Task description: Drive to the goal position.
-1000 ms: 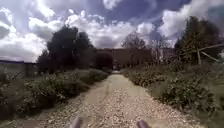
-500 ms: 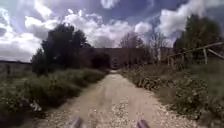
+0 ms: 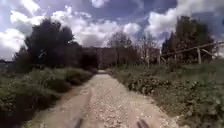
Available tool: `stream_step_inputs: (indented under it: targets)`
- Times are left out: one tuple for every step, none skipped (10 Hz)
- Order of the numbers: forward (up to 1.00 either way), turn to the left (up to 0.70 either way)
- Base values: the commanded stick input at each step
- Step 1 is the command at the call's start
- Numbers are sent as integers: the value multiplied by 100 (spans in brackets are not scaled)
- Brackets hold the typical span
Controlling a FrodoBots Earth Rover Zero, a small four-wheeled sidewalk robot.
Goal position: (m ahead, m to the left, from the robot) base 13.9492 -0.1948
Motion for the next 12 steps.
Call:
stream_step_inputs:
  targets:
    - [100,0]
    - [100,0]
    - [100,0]
    - [100,0]
    - [100,0]
    - [100,7]
    - [100,22]
    - [100,27]
    - [100,27]
    - [100,27]
    - [100,24]
    - [100,15]
